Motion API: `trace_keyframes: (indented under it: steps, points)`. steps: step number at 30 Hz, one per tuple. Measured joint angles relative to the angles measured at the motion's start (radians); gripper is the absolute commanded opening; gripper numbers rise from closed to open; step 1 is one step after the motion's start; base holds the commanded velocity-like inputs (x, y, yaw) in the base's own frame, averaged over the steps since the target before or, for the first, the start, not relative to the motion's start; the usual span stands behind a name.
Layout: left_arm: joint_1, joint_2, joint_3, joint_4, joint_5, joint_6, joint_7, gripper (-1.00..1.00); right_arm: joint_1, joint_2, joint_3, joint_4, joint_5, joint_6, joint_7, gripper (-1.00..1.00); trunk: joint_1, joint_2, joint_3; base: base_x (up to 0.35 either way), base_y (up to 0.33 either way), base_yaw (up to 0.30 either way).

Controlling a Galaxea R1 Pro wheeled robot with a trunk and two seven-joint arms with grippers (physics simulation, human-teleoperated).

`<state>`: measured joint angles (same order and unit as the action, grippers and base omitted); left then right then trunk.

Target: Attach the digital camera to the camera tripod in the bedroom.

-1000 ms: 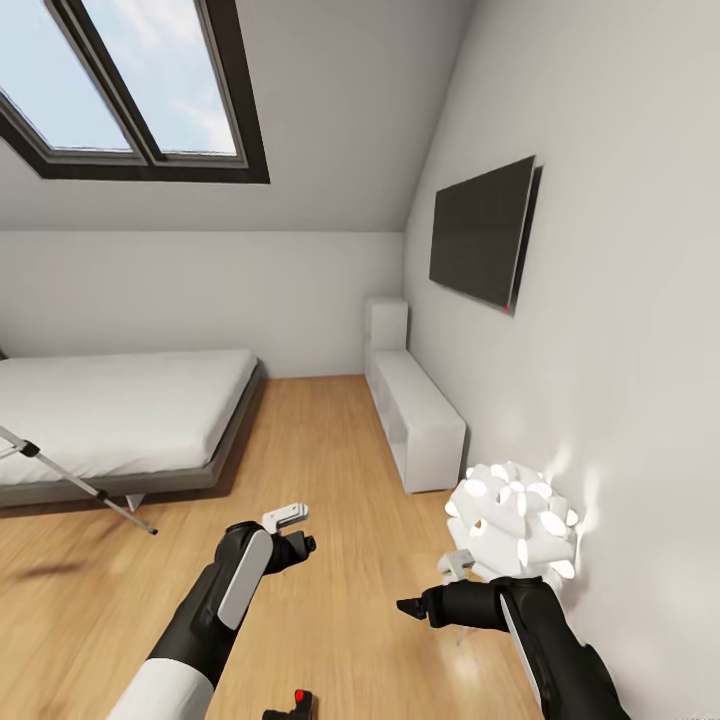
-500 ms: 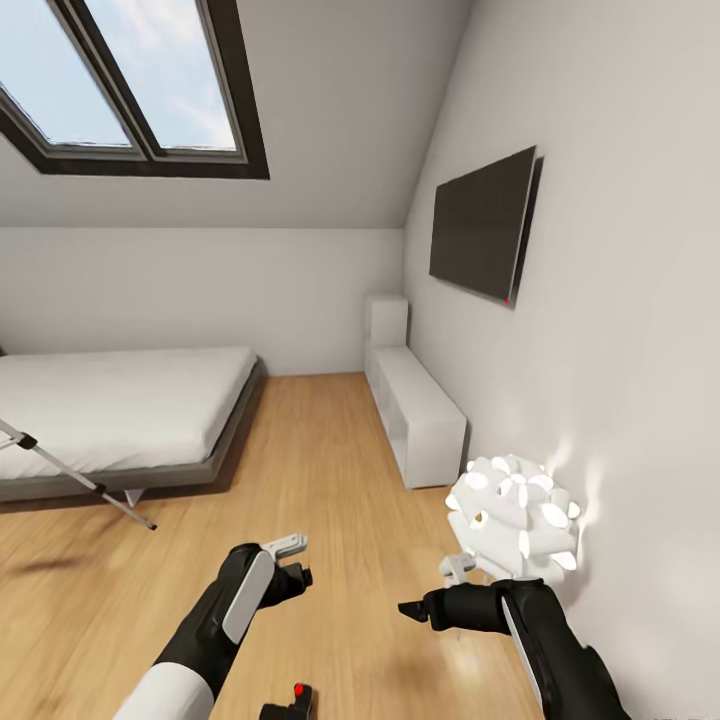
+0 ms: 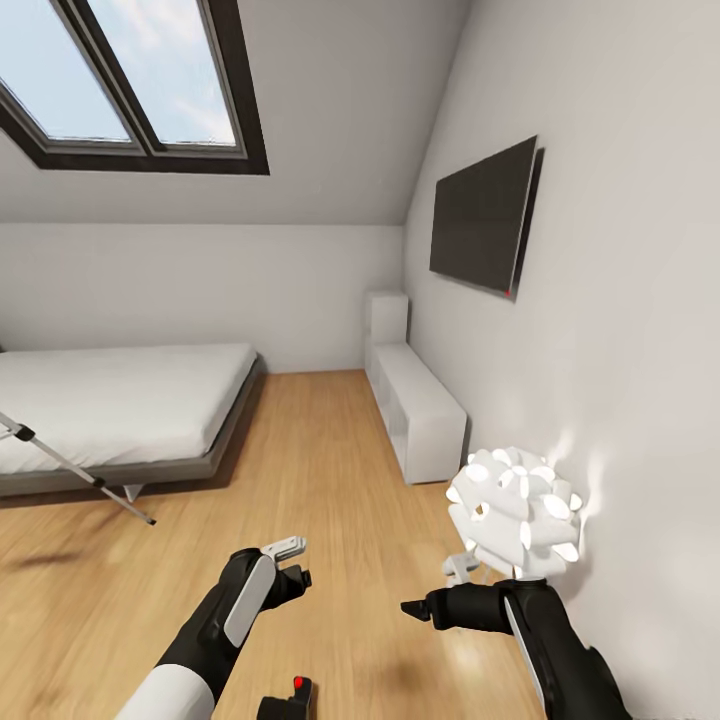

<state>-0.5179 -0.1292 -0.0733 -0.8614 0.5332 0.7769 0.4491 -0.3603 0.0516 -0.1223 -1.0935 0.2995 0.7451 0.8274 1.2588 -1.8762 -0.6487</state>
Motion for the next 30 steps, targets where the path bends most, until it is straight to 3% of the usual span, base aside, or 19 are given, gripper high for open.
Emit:
trace_keyframes:
  steps: [30]
  points:
    - [0.0, 0.001, -0.009, 0.002, -0.014, -0.004, 0.001, 1.0, 0.0, -0.008, 0.0, -0.005, 0.002, -0.003, 0.0, 1.0, 0.115, -0.21, -0.094, 0.0, 0.0, 0.0]
